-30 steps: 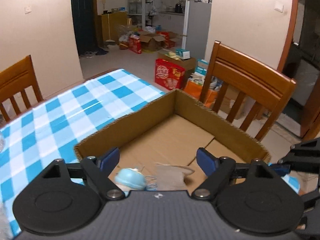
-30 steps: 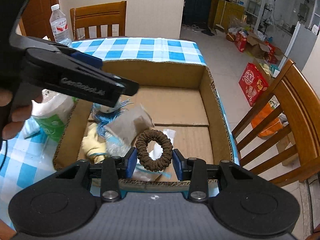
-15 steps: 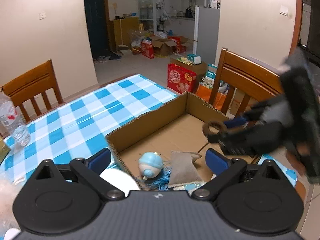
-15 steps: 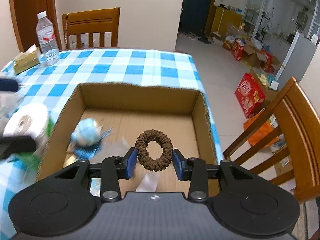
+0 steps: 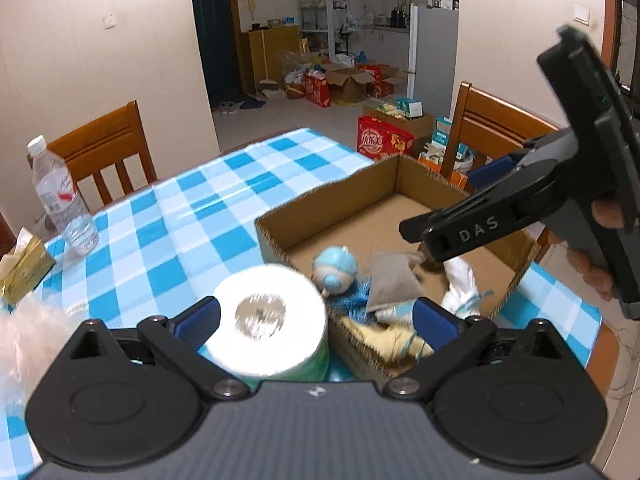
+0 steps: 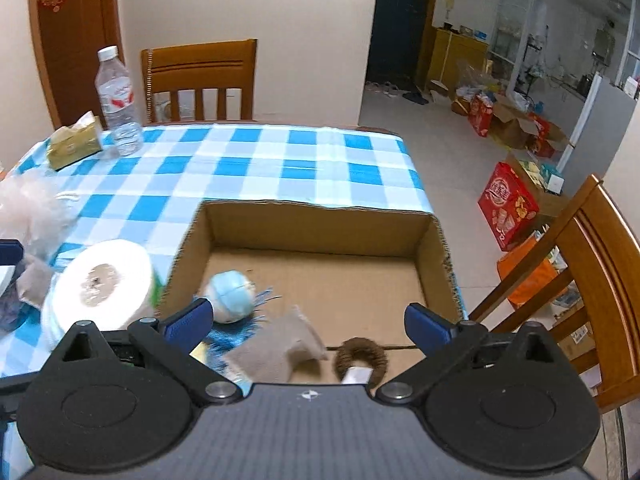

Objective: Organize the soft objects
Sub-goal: 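Grasp the blue face mask with the right tool while the left tool moves to the white mesh pouf, then close the left tool on the white mesh bath pouf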

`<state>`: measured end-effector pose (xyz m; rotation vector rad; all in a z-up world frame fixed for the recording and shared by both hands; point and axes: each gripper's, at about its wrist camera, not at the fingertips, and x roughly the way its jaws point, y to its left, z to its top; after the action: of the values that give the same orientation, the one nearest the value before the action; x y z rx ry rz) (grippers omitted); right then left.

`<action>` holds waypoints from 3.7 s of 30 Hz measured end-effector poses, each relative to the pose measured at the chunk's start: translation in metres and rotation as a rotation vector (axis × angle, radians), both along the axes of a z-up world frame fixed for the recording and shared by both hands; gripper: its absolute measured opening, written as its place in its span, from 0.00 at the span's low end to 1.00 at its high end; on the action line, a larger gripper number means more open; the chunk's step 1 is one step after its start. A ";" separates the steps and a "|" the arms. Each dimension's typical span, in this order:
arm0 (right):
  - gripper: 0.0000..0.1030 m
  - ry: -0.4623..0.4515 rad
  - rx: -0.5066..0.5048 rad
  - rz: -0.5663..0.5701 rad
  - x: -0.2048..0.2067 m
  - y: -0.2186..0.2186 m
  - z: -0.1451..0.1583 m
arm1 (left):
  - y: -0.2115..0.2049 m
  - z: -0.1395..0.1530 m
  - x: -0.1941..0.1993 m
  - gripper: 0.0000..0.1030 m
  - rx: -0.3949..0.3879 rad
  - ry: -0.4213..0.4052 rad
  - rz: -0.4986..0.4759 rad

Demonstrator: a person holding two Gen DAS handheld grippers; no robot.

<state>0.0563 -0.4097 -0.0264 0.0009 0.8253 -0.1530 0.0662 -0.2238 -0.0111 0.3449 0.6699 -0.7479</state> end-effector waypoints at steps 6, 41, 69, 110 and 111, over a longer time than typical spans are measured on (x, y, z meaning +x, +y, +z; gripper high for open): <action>1.00 -0.024 0.023 0.015 -0.017 0.031 0.009 | 0.025 -0.006 -0.008 0.99 0.023 0.026 0.009; 1.00 0.105 -0.083 0.474 0.010 0.266 -0.068 | 0.230 -0.048 0.038 0.99 0.092 0.152 0.373; 0.56 0.210 -0.151 0.469 0.092 0.283 -0.109 | 0.245 -0.048 0.086 0.99 0.038 0.190 0.422; 0.46 0.229 -0.061 0.432 0.087 0.275 -0.108 | 0.221 -0.088 0.249 0.90 -0.035 0.249 0.473; 0.46 0.229 -0.062 0.429 0.086 0.275 -0.108 | 0.222 -0.088 0.249 0.85 -0.043 0.254 0.471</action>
<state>0.1426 -0.1348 -0.1345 -0.2544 1.0294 0.2302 0.3151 -0.0015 -0.0988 0.0441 0.9319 -0.3563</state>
